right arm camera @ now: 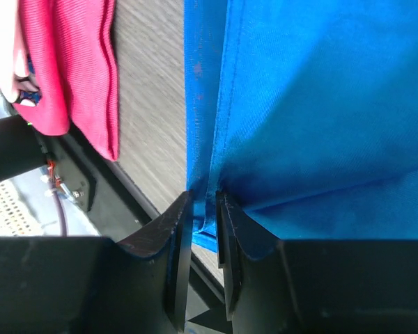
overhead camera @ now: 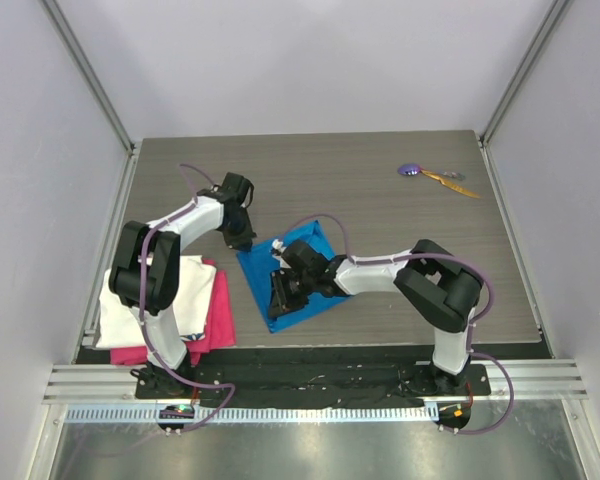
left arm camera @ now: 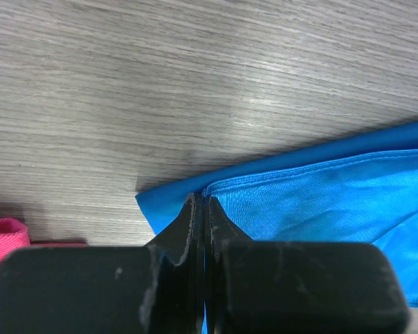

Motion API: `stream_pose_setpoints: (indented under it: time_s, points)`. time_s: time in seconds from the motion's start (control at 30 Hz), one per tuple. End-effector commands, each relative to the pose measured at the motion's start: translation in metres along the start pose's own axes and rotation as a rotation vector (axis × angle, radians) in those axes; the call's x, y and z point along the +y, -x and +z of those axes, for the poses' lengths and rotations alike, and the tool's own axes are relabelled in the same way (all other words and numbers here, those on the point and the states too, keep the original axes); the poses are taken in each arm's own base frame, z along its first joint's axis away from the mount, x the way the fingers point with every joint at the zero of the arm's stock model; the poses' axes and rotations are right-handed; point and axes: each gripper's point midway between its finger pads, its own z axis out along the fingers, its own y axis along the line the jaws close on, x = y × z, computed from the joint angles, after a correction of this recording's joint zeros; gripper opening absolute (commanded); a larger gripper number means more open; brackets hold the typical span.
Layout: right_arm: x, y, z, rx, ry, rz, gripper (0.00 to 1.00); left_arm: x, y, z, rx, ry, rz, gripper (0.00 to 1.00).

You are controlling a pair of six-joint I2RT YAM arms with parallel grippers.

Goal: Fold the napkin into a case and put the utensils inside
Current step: Smooth out the upper triangle-folded napkin at the center of the board.

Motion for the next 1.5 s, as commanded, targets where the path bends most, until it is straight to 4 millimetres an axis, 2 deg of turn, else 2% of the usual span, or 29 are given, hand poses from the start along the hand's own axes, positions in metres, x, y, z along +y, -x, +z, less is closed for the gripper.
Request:
stream_pose_setpoints:
  time_s: [0.0,0.33,0.47,0.53,0.7,0.87,1.47]
  points:
    - [-0.007,0.008,-0.005,-0.028,-0.084,-0.067,0.28,0.001,0.018,-0.008,-0.051,0.012,-0.011,0.00]
    - [0.014,0.023,-0.024,-0.048,-0.239,-0.245,0.34,-0.003,0.020,-0.017,-0.063,-0.019,-0.022,0.01]
    - [0.010,0.022,-0.017,-0.027,-0.302,-0.295,0.39,-0.002,0.016,-0.016,-0.057,-0.022,-0.020,0.01]
    - [0.016,0.022,-0.014,-0.022,-0.314,-0.317,0.43,-0.001,0.015,-0.014,-0.053,-0.018,-0.020,0.01]
    - [0.008,0.016,-0.001,0.009,-0.384,-0.350,0.45,0.001,0.015,-0.013,-0.047,-0.026,-0.031,0.01]
    - [0.001,0.015,0.000,-0.002,-0.472,-0.405,0.49,0.000,0.018,-0.015,-0.054,-0.034,-0.035,0.00]
    - [0.013,0.029,-0.013,-0.052,-0.496,-0.450,0.52,0.004,0.017,-0.012,-0.044,-0.030,-0.051,0.00]
